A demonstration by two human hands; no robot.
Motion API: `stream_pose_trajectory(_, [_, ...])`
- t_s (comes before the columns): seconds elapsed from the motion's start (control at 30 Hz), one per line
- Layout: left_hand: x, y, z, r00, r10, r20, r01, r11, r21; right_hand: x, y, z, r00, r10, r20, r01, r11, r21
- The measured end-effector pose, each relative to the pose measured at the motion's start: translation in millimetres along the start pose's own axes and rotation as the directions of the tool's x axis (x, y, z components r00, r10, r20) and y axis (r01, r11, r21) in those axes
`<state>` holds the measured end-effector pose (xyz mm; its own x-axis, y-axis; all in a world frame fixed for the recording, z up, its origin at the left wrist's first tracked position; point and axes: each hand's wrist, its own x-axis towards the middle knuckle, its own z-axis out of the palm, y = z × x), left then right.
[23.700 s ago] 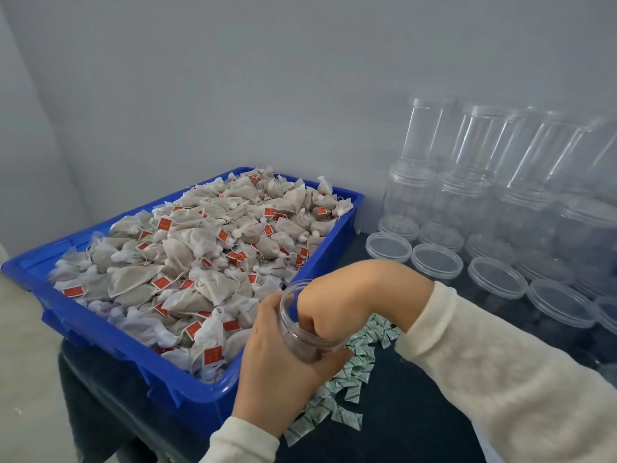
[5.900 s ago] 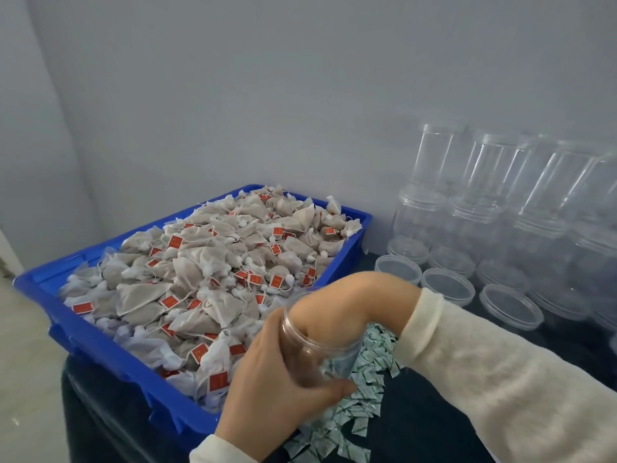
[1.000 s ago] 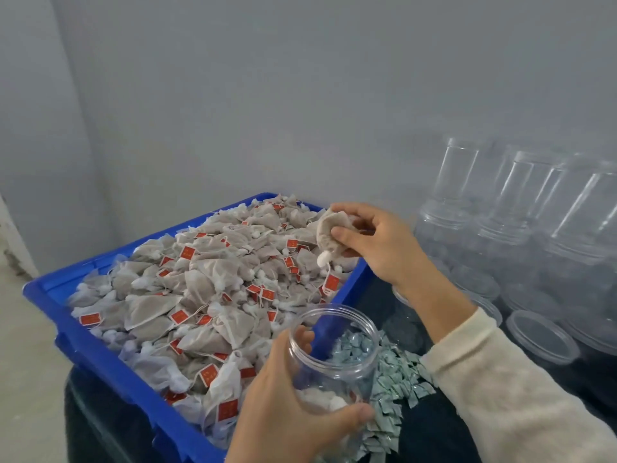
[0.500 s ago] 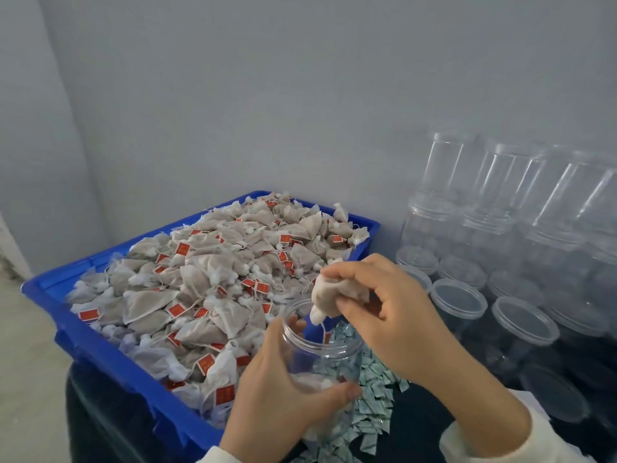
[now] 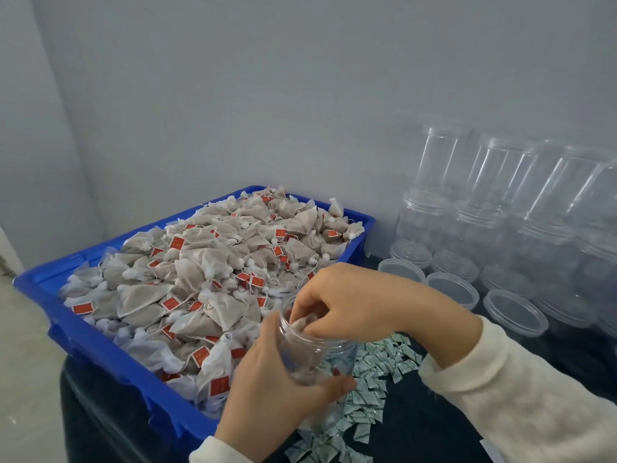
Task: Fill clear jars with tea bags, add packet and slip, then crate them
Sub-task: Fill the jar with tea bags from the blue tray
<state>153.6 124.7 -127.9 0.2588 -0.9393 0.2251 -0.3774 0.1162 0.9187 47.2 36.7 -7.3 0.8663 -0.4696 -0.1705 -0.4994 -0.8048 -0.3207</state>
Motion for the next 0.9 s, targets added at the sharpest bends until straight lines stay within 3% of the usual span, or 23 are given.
stream_pose_trajectory(0.1, [1, 0, 0, 1.000, 0.016, -0.005, -0.016, 0.999, 0.041, 11, -3, -1, 0.985, 0.028, 0.172, -0.010, 0.995, -0.104])
stream_pose_trajectory(0.23, [1, 0, 1, 1.000, 0.023, 0.003, -0.023, 0.998, 0.058, 20, -6, 0, 0.914, 0.062, 0.401, 0.043, 0.968, -0.246])
stream_pose_trajectory(0.5, [2, -4, 4, 0.999, 0.033, -0.027, -0.031, 0.996, 0.079, 31, -7, 5, 0.822, 0.111, 0.559, 0.109, 0.932, -0.346])
stream_pose_trajectory(0.6, [2, -2, 3, 0.999, 0.032, -0.023, -0.031, 0.999, 0.040, 27, -5, 1, 0.852, 0.059, 0.520, 0.111, 0.951, -0.288])
stream_pose_trajectory(0.7, [1, 1, 1, 1.000, 0.023, -0.015, -0.023, 0.999, 0.034, 14, 0, -20, 0.924, -0.030, 0.380, 0.078, 0.991, -0.113])
stream_pose_trajectory(0.8, [1, 1, -1, 1.000, -0.007, -0.012, 0.007, 1.000, 0.022, 10, 11, -46, 0.980, -0.110, 0.167, 0.083, 0.984, 0.159])
stream_pose_trajectory(0.9, [0, -1, -1, 0.999, -0.051, -0.014, 0.051, 0.998, 0.024, 30, 28, -52, 0.993, -0.063, -0.100, 0.094, 0.932, 0.349])
